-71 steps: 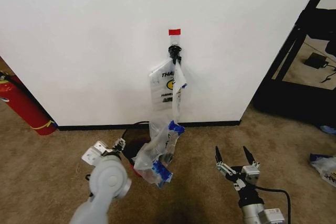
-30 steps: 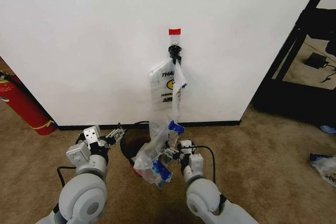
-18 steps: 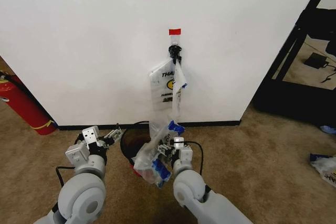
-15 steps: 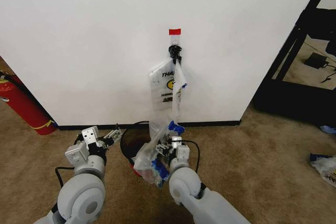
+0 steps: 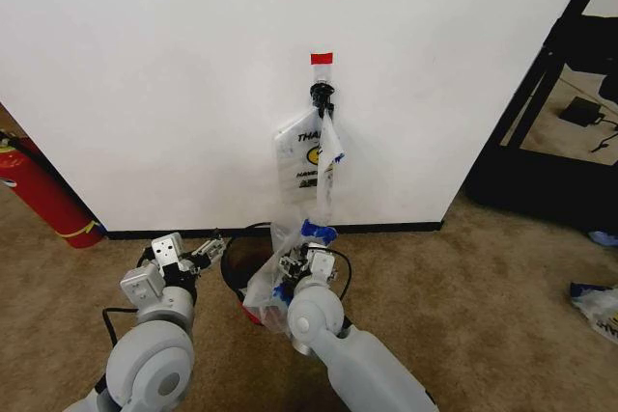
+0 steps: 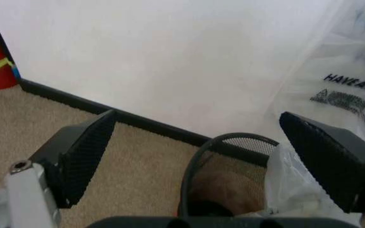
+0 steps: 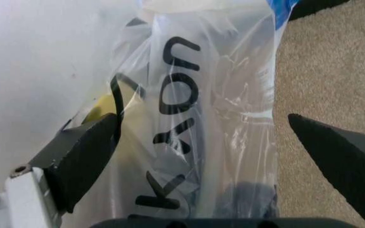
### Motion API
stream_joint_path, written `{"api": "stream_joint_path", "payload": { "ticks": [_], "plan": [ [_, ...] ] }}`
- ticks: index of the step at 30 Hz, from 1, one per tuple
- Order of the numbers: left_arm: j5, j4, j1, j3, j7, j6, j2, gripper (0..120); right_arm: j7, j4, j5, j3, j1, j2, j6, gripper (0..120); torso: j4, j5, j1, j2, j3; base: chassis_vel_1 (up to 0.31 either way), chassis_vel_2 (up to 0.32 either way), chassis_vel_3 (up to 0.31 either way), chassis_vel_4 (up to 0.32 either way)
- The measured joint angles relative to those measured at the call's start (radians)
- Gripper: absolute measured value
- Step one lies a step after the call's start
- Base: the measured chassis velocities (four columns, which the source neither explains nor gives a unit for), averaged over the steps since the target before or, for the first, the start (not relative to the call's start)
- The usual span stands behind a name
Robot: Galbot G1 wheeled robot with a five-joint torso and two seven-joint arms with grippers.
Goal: Pick up the garbage bag from the wall and place it over the trash bin.
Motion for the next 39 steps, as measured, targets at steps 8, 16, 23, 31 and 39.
{"api": "stream_joint_path", "payload": {
  "ticks": [8, 16, 23, 31, 39],
  "plan": [
    [0.007, 0.004, 0.009, -0.003, 0.0, -0.016, -0.003, 100, 0.002, -0.038, -0.012, 0.017, -0.009, 0.022, -0.004, 100, 0.0, 0.0001, 0.0, 0.0, 0.0, 0.0, 0.0, 0.0, 0.0],
    [0.018, 0.004, 0.018, -0.009, 0.0, -0.03, -0.004, 100, -0.013, -0.072, -0.019, 0.042, -0.013, 0.041, 0.007, 94, 0.0, 0.0001, 0.0, 0.0, 0.0, 0.0, 0.0, 0.0, 0.0],
    [0.025, 0.005, 0.019, -0.007, 0.0, -0.036, -0.009, 100, -0.037, -0.092, -0.024, 0.046, -0.012, 0.054, 0.016, 93, 0.0, 0.0, 0.0, 0.0, 0.0, 0.0, 0.0, 0.0, 0.0],
    [0.028, -0.005, 0.03, -0.017, -0.001, -0.038, -0.013, 100, -0.046, -0.113, -0.028, 0.046, -0.008, 0.068, 0.019, 72, -0.0001, 0.0, 0.0, 0.0, 0.0, 0.0, 0.0, 0.0, 0.0],
    [0.034, -0.014, 0.039, -0.019, -0.005, -0.041, -0.017, 100, -0.045, -0.107, -0.028, 0.048, -0.022, 0.075, 0.024, 43, -0.0001, 0.0, 0.0, 0.0, 0.0, 0.0, 0.0, 0.0, 0.0]
  ]
}}
